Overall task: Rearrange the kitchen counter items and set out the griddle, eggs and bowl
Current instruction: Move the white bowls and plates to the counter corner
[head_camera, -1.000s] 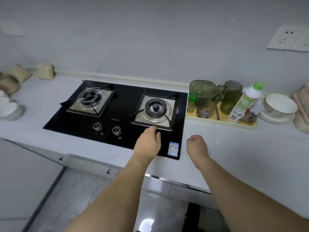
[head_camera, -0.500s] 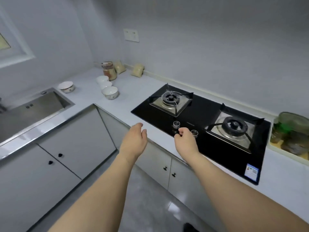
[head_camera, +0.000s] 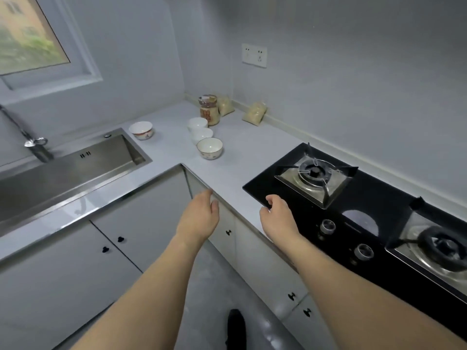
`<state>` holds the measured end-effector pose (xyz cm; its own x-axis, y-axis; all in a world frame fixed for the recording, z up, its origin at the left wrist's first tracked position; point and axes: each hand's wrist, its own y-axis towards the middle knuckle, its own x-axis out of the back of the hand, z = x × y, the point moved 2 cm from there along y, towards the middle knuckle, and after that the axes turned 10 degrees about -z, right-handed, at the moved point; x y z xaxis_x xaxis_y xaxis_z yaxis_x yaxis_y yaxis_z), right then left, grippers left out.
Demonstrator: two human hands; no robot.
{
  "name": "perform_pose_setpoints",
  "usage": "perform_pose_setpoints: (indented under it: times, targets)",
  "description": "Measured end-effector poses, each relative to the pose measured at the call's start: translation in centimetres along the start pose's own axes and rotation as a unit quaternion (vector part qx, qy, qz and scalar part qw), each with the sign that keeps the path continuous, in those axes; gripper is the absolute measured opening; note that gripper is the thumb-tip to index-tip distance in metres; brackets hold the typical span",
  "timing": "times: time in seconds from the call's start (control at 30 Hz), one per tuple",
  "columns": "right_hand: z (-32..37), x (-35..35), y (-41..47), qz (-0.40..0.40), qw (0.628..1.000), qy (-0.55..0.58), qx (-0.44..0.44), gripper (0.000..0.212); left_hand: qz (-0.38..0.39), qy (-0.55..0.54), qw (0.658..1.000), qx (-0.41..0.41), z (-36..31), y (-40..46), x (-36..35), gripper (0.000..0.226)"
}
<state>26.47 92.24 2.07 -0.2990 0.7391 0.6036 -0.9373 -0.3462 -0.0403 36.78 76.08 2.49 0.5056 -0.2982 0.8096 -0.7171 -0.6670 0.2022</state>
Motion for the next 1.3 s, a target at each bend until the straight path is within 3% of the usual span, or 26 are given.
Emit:
perform_pose_setpoints:
  times: [0.17,0.3,0.43,0.87,1.1,1.3]
  targets:
    - [3.6,-4.7,7.6,0.014,1.0,0.025,-0.003,0.045,0.029,0.039,0.999,0.002,3.9,8.6,0.5,0.039]
    - [6.6,-7.8,13.3,0.021,0.999,0.03,0.004,0.048,0.0,0.071,0.997,-0.015,6.8,14.8,2.5,0.037]
    - [9.7,-11.1,17.1,0.042,0.999,0.009,0.014,0.054,-0.016,0.097,0.995,0.018,10.8,19.3,3.8,0.038]
    - [16.5,-22.0,29.6,0.049,0.996,-0.068,-0.024,0.067,0.064,0.07,0.995,0.002,19.8,35.7,-0.5,0.049]
    - [24.3,-30.7,36.6,0.071,0.986,-0.144,0.042,0.067,0.053,0.076,0.993,0.078,29.1,48.5,2.9,0.048]
    - [28.6,-37.1,40.3,0.102,0.975,-0.172,0.097,0.066,0.081,0.137,0.984,0.075,34.7,55.3,3.0,0.068]
